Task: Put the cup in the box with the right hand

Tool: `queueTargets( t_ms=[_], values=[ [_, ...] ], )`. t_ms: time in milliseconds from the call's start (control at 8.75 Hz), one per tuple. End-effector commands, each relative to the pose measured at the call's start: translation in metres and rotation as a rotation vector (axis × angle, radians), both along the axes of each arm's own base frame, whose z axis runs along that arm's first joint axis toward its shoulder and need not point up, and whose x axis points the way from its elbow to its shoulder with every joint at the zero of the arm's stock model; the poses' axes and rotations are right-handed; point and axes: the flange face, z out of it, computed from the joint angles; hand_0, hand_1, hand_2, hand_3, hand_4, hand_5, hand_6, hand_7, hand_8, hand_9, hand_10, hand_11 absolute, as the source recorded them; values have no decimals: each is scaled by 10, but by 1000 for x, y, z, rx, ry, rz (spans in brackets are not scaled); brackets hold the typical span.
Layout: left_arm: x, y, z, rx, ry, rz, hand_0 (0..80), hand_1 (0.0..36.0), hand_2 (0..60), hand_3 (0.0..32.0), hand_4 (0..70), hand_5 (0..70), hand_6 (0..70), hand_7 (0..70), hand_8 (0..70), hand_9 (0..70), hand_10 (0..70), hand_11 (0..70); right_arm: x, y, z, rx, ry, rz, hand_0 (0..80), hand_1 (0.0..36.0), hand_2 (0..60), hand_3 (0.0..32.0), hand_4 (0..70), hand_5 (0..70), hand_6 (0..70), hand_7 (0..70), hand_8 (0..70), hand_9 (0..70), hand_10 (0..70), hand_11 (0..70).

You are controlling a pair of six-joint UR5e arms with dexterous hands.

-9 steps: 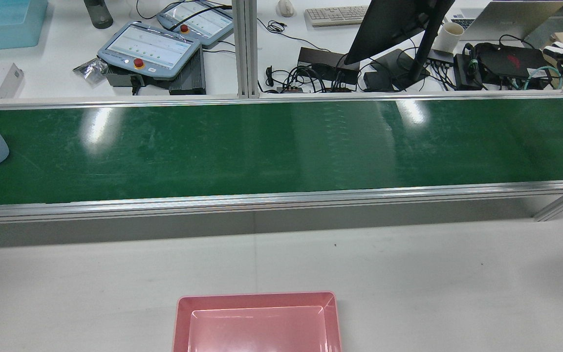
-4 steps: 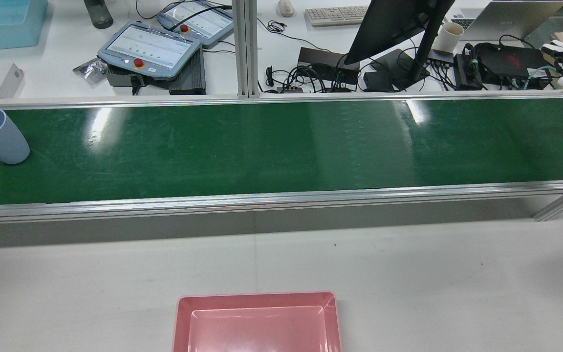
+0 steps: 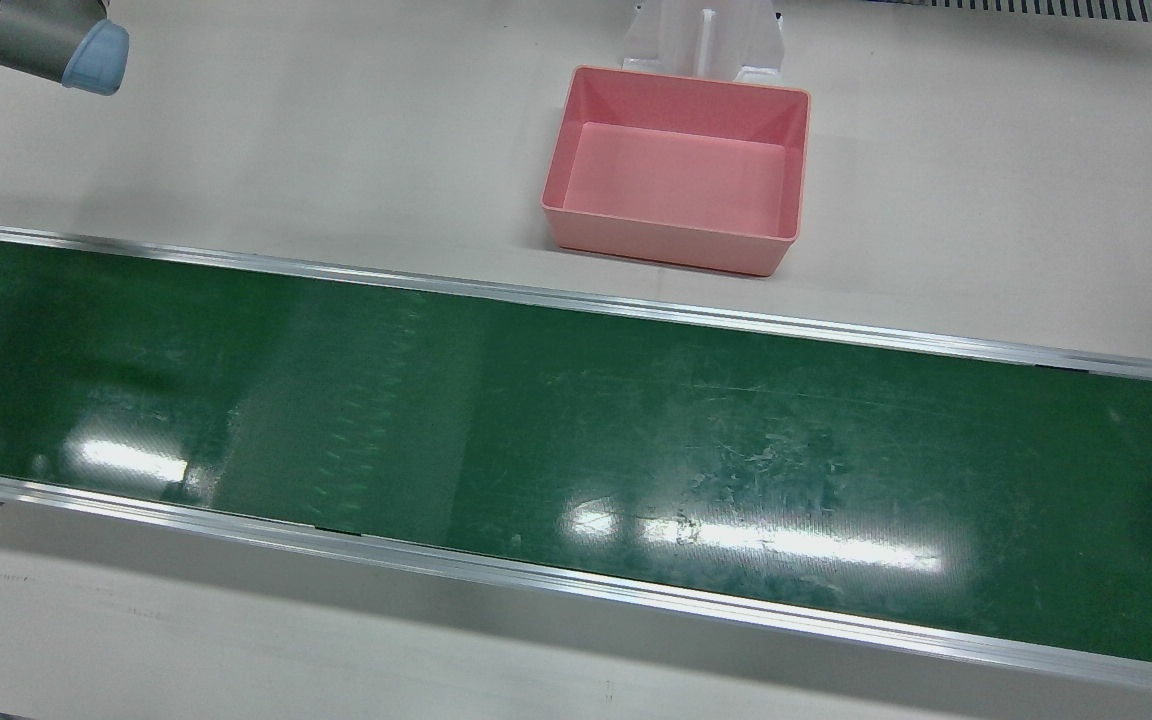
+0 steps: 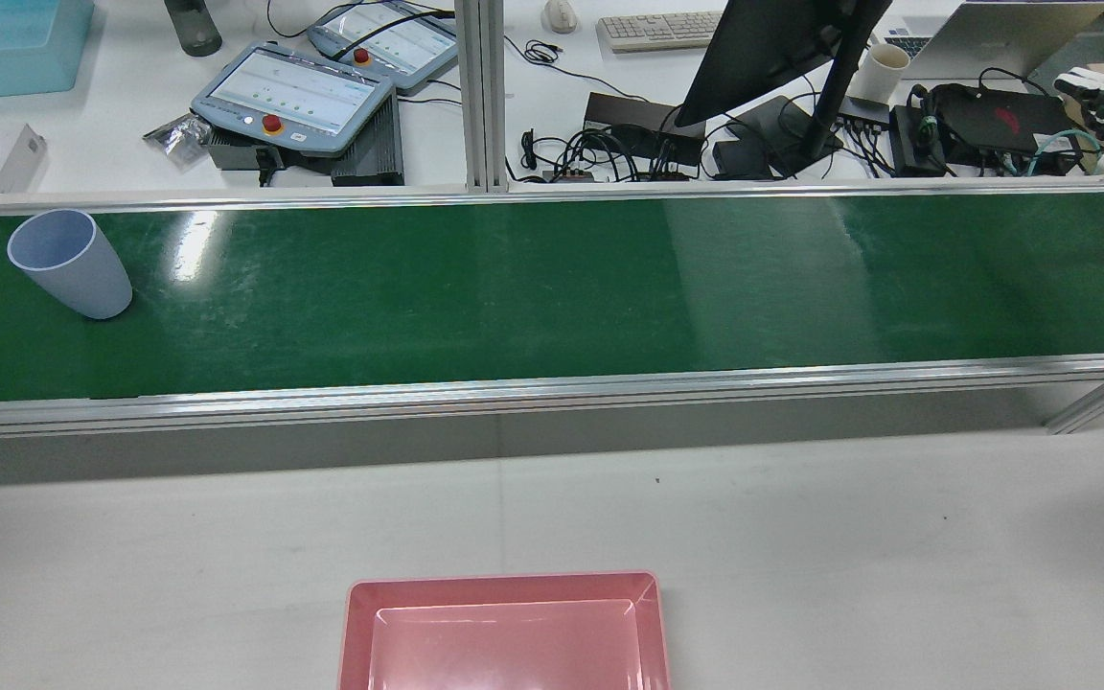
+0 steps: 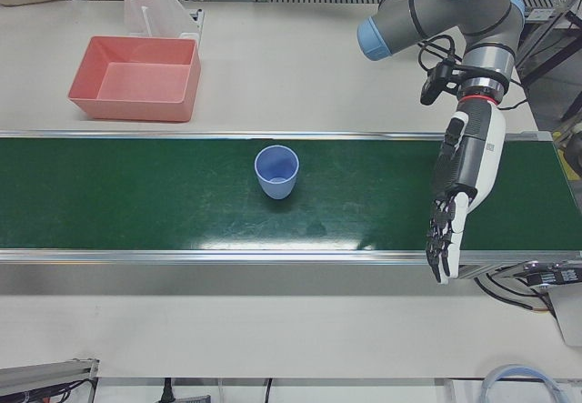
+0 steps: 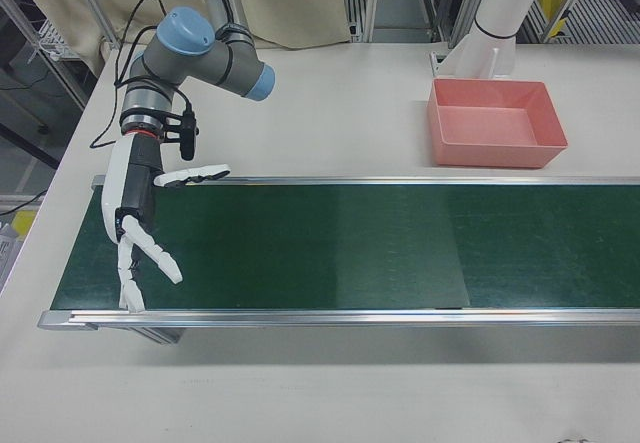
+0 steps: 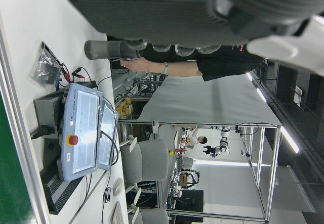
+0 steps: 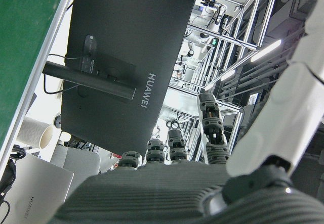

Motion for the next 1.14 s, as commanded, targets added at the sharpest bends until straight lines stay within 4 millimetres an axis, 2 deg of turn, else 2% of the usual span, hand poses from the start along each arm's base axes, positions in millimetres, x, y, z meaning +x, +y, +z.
queueTargets(
  t_ms=[0,114,229,343,457,571,686,800,914,1029],
  values=[
    [0,0,0,0,0,0,0,0,0,0,0,0,0,0,0,0,0,0,0,-1,-1,2,-2,-1,457,91,95,0,140,36,45,183,40,102,16,34],
    [0,0,0,0,0,0,0,0,0,0,0,0,0,0,0,0,0,0,-3,-1,-1,2,-2,-7,456,87,90,0,153,34,46,190,42,107,16,34],
    [0,0,0,0,0,0,0,0,0,0,0,0,0,0,0,0,0,0,-11,0,1,-2,4,-20,462,72,47,0,174,33,46,195,44,111,15,33],
    [0,0,0,1,-1,0,0,0,0,0,0,0,0,0,0,0,0,0,-17,1,4,-7,12,-31,462,71,46,0,176,33,47,196,46,113,16,34],
    [0,0,0,1,-1,0,0,0,0,0,0,0,0,0,0,0,0,0,-27,1,8,-13,16,-47,445,89,115,0,149,33,47,195,46,114,18,37],
    [0,0,0,1,-1,0,0,0,0,0,0,0,0,0,0,0,0,0,-38,1,14,-25,14,-65,454,80,72,0,150,34,45,187,46,112,20,39],
    [0,0,0,0,0,0,0,0,0,0,0,0,0,0,0,0,0,0,-41,-2,12,-18,8,-70,455,78,59,0,142,35,44,178,46,110,23,44],
    [0,0,0,0,0,0,0,0,0,0,0,0,0,0,0,0,0,0,-41,-2,11,-17,6,-70,464,63,0,0,147,35,43,166,49,112,24,46],
    [0,0,0,0,0,0,0,0,0,0,0,0,0,0,0,0,0,0,-41,-2,11,-16,1,-69,459,78,59,0,149,37,46,175,61,131,30,55],
    [0,0,0,0,0,0,0,0,0,0,0,0,0,0,0,0,0,0,-41,-2,8,-10,-5,-69,466,69,29,0,163,37,46,173,62,131,28,51]
  ],
)
